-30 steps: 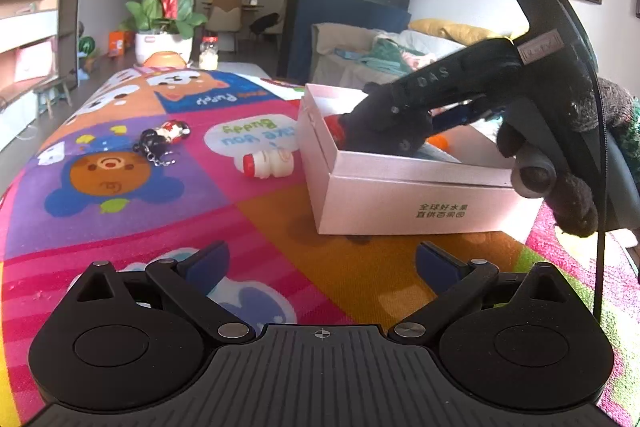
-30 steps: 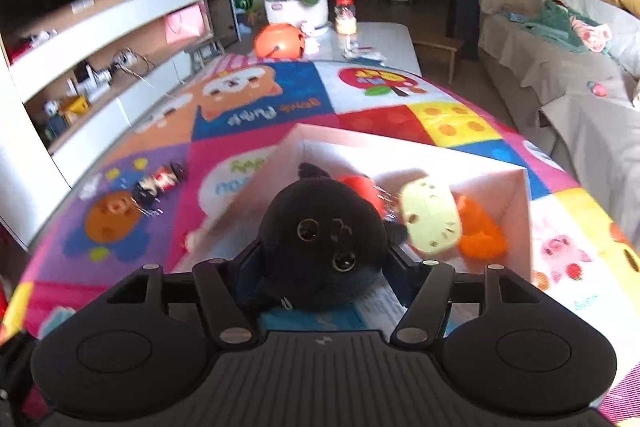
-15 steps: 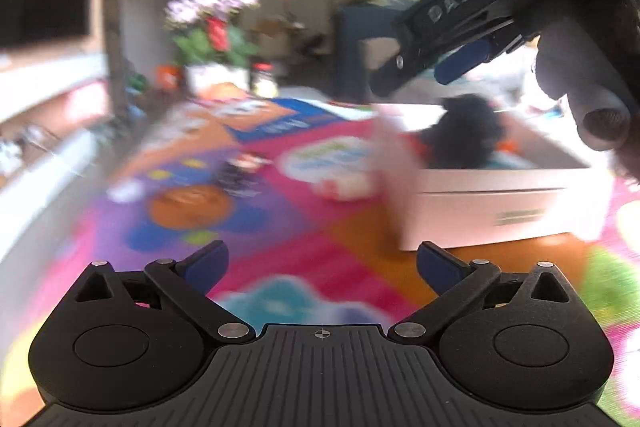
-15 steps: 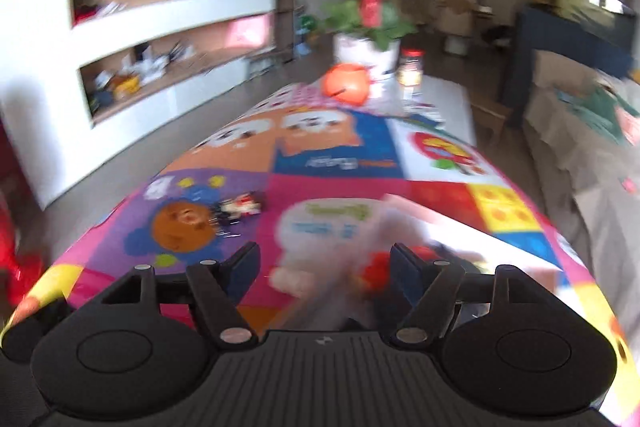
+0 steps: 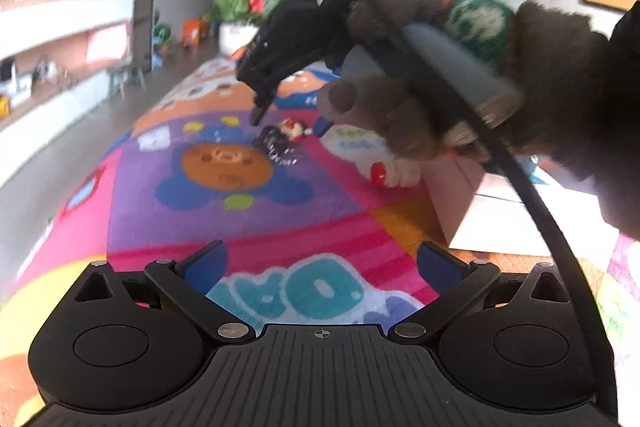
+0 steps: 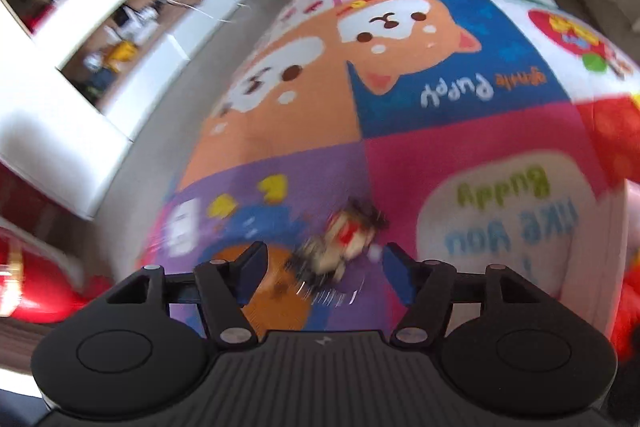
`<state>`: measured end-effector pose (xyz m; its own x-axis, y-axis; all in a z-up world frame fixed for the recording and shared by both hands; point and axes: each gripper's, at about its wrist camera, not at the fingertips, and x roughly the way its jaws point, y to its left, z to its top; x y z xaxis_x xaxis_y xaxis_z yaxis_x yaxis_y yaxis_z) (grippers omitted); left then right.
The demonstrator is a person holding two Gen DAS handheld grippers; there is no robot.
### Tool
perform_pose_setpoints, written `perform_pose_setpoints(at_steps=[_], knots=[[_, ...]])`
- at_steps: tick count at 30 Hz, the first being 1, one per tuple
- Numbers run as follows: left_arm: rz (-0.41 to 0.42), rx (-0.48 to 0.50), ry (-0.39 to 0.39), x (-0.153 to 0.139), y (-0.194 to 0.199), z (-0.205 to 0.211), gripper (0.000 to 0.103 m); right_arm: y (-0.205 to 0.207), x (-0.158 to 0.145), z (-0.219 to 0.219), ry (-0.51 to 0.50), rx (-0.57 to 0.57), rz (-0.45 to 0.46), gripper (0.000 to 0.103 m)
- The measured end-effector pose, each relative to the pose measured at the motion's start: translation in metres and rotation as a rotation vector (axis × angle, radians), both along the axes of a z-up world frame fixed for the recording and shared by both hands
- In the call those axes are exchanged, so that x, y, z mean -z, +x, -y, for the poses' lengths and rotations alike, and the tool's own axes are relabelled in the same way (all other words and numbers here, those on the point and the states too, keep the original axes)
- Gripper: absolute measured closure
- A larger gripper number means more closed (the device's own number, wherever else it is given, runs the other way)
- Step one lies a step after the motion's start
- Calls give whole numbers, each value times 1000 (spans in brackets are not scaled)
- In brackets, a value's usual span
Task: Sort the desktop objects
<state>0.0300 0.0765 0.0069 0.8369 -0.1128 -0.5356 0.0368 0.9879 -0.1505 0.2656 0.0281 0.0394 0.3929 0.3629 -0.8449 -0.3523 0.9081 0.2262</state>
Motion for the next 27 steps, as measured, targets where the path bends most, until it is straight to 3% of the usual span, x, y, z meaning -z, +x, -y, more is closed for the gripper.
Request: perform_pose_setpoints(at_steps=[1, 2, 3, 6, 12, 16, 17, 18, 19, 22, 27], knots=[[-9, -6, -16, 1, 1, -2, 0, 4, 5, -6, -36, 11, 11, 41], [-12, -7, -28, 1, 1, -4, 0, 7, 10, -10, -52, 12, 7, 51], [-9, -5, -30, 1, 1, -4, 0, 6, 12, -10, -44, 10, -10, 61], [3, 10, -16, 0, -2, -1, 0, -7, 5, -1, 2, -19, -23, 76], [12, 7, -13, -1, -4, 1, 0, -51, -38, 27, 61, -99, 27, 76], [24, 29, -14, -1, -9, 3, 0, -87, -57, 51, 108, -221, -36, 75], [24, 39, -9, -1, -9, 4, 0, -93, -63, 58, 112, -244, -31, 71], [25, 48, 0, -2, -9, 7, 0, -98, -70, 64, 103, -241, 2, 59], [27, 54, 8, -2, -9, 9, 0, -101, -76, 69, 74, -227, 52, 54], [35, 59, 23, -2, -11, 11, 0, -96, -77, 71, -73, -177, 157, 54], [25, 59, 7, 0, -9, 9, 0, -72, -41, 57, -231, -164, 126, 54]])
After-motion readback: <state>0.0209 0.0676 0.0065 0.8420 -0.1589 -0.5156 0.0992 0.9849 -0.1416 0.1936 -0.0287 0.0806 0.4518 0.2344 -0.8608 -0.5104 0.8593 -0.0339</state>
